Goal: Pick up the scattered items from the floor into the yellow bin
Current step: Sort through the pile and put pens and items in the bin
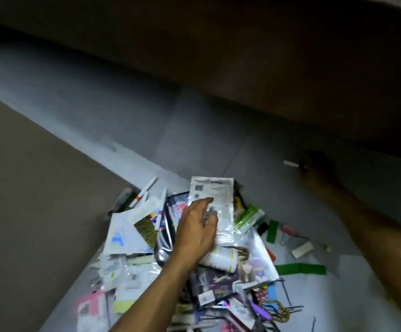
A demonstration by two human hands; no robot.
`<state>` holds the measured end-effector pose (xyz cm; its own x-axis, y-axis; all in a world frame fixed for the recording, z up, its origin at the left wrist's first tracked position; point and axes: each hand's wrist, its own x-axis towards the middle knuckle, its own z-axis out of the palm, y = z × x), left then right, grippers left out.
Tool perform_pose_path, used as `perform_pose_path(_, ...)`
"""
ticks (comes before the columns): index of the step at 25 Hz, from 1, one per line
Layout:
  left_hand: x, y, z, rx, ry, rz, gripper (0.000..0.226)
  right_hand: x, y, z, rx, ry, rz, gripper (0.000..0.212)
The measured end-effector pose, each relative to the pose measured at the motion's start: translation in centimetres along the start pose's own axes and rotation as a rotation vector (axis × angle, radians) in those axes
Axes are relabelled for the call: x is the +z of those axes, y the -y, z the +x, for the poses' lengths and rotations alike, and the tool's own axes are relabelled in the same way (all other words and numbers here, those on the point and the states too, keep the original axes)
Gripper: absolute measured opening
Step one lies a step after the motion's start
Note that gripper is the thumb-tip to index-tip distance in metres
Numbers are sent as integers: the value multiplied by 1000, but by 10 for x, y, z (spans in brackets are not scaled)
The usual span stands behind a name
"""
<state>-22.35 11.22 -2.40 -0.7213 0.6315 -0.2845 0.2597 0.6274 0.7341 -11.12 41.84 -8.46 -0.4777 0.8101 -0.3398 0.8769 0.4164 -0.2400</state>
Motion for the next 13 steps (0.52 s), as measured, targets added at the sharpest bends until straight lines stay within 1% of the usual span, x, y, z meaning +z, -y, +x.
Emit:
perform_pose_path(2, -22, 16, 14, -14, -128, 112, 35, 22, 26, -38, -147, -70, -48, 29)
perform_pose_path(3, -36, 28, 23, -40, -197, 182, 35, 33, 41, -61, -222, -75, -56, 25)
perform_pose_path(4, -50, 42, 33, -76, -231, 264, 37, 43, 54, -81, -265, -59, -51, 21)
perform_pose_path(5, -63, 57, 44, -134, -212, 349, 40, 51, 64, -96, -271, -25, -3, 20)
perform_pose_path(8, -88, 86, 61, -375, -6, 491, 53, 63, 77, -115, -147, 76, 203, 20)
perform_pose_path(10, -87, 88, 61, -450, 56, 475, 63, 63, 78, -112, -50, 109, 254, 16)
perform_pose_path(11, -82, 88, 56, -457, 60, 412, 66, 63, 79, -113, 3, 144, 304, 14)
perform_pose_path(13, -71, 86, 46, -487, 53, 160, 68, 63, 80, -116, 91, 192, 431, 14)
